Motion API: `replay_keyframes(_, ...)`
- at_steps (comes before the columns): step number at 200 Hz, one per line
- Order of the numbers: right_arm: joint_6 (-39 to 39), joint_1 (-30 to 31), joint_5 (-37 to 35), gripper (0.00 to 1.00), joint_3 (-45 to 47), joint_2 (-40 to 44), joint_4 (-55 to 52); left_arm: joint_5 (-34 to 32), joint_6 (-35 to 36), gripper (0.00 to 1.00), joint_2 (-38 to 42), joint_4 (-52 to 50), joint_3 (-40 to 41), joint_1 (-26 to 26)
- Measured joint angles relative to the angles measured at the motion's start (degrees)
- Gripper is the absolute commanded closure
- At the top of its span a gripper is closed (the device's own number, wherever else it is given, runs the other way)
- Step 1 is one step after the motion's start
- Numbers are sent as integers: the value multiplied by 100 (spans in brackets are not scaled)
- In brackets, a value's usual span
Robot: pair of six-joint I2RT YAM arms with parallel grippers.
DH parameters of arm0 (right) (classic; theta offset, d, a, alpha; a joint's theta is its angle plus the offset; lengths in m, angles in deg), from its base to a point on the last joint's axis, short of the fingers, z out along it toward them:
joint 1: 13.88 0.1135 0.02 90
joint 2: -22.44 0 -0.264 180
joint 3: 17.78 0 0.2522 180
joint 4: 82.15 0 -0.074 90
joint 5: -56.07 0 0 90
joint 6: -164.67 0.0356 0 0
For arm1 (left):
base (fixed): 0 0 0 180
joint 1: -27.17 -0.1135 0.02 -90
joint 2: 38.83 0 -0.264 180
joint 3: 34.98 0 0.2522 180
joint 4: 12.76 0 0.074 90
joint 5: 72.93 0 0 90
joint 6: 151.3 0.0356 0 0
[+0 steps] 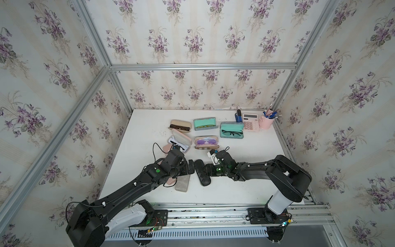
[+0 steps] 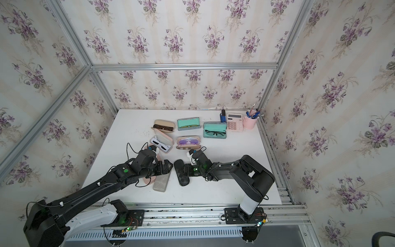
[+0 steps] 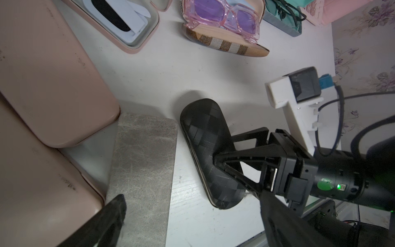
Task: Close the glasses case
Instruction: Move the glasses case to the center of the board.
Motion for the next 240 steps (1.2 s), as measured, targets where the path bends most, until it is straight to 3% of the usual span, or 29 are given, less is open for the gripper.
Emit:
replay_keyframes(55,1460,229,-286,45,726,118,1453,81,-17,0,-396,109,-144,44)
replay_keyframes(81,1397,203,-474,42,544,494,1163,83,-15,0,-494,127,-264,87)
replay_keyframes(114,752,-28,-824,40,31,1294,44,81,2,0,-656,149,-496,114)
replay_keyframes(169,-328,-1582,-988,39,-105,2179,-1497,144,114,0,-1749,181,-1390,177)
replay_keyframes(204,-861,-2636,-831,40,-131,2100,-1840,275,101,0,-2719,205,-2037,205)
replay_keyframes(240,-1211,-3429,-669,41,-313,1622,-1930,369,33,0,-3095,348,-2476,402)
